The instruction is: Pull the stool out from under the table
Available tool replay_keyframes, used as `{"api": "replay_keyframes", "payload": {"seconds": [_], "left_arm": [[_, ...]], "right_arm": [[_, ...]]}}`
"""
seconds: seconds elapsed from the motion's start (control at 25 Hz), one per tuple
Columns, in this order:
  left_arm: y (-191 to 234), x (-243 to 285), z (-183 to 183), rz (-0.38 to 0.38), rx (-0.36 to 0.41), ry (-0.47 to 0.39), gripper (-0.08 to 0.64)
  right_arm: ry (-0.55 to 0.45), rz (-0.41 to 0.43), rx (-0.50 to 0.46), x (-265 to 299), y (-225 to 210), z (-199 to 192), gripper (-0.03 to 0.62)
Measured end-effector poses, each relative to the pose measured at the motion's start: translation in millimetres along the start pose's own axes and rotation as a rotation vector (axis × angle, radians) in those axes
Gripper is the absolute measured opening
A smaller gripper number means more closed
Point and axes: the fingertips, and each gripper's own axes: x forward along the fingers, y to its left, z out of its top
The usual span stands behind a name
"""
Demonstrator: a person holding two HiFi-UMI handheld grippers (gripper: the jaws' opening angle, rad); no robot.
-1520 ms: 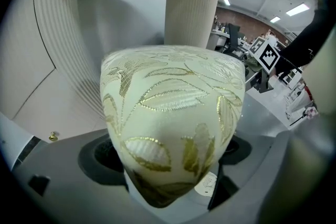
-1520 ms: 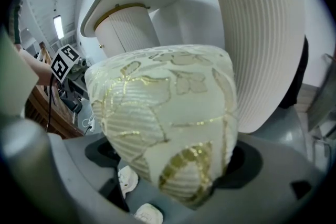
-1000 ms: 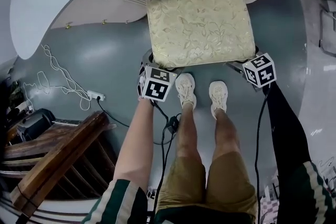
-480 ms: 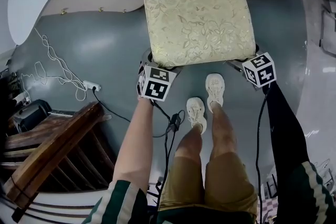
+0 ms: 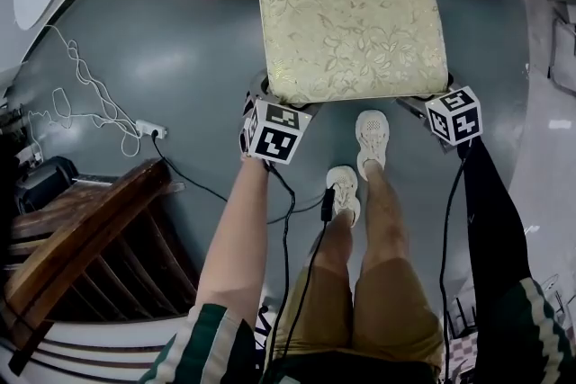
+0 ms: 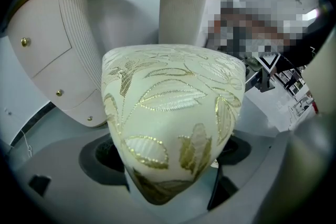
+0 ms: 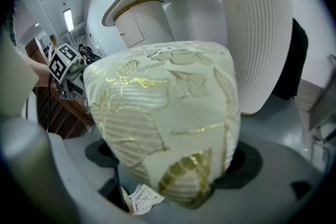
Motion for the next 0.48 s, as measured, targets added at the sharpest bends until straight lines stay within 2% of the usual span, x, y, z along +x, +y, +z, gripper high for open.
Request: {"api": "replay_keyframes", "payload": {"seconds": [0.32, 0.48], "left_arm": [[-4, -1, 1, -0.016, -0.035, 0.000, 0.503], [-5, -12, 3, -0.047, -0.055, 0.024, 0.500]], "right_arm": [[0.057, 0.004, -0.025, -6, -3, 4, 0.537], [0.112, 0.019, -0.004, -17, 2, 7, 0.535]]}}
